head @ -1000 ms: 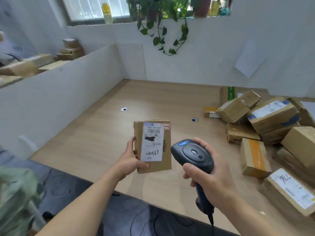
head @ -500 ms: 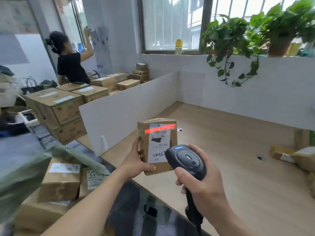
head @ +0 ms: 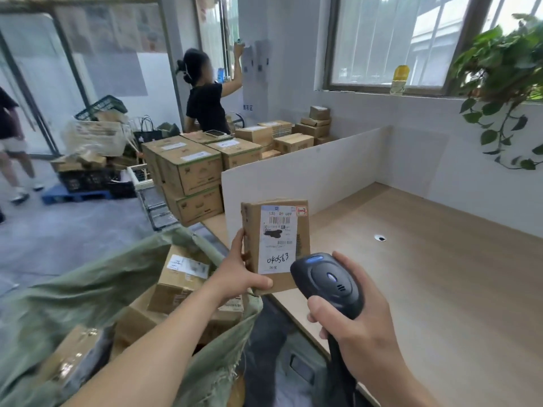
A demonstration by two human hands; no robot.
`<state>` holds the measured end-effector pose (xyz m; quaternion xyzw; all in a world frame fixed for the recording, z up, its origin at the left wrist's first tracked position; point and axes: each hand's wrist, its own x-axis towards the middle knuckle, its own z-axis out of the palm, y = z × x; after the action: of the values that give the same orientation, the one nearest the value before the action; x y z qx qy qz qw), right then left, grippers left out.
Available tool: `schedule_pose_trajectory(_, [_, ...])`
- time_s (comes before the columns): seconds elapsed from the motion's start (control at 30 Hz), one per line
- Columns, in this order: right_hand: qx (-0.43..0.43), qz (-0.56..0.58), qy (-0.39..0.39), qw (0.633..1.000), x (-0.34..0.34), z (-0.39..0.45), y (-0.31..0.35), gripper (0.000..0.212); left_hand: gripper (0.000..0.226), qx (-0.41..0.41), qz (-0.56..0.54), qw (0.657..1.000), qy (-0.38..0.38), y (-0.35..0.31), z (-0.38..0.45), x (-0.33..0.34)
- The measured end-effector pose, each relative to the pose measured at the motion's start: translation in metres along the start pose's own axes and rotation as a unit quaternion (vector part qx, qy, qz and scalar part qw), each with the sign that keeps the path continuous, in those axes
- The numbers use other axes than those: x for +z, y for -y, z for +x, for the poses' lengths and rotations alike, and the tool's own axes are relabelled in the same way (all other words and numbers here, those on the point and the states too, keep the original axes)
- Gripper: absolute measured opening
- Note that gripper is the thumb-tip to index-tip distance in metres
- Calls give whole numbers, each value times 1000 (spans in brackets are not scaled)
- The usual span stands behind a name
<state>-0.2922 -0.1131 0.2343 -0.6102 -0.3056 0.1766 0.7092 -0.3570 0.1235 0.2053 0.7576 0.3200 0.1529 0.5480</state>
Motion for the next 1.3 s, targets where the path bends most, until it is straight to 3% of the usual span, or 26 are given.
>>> schedule_pose_trajectory(0.27, [12,2,52,999,13,18,-7,81,134,-9,48,996,-77,-8,2,-49])
schedule_pose_trajectory(0.9, [47,28,169,984,5,44,-20,83,135,-37,48,980,-191,8,-28,-64])
schedule_pose_trajectory(1.1, [35,13,188,981,33,56,-22,66,133,-81,84,969,-218,40,-31,-137])
schedule_pose_trajectory(1.2, [36,22,182,982,63,68,-30,73,125,-110,157,954,-232,64,-28,-191])
schedule_pose_trajectory(1.3, [41,14,183,982,104,79,-43,79,136,-148,237,930,-240,97,-22,-247])
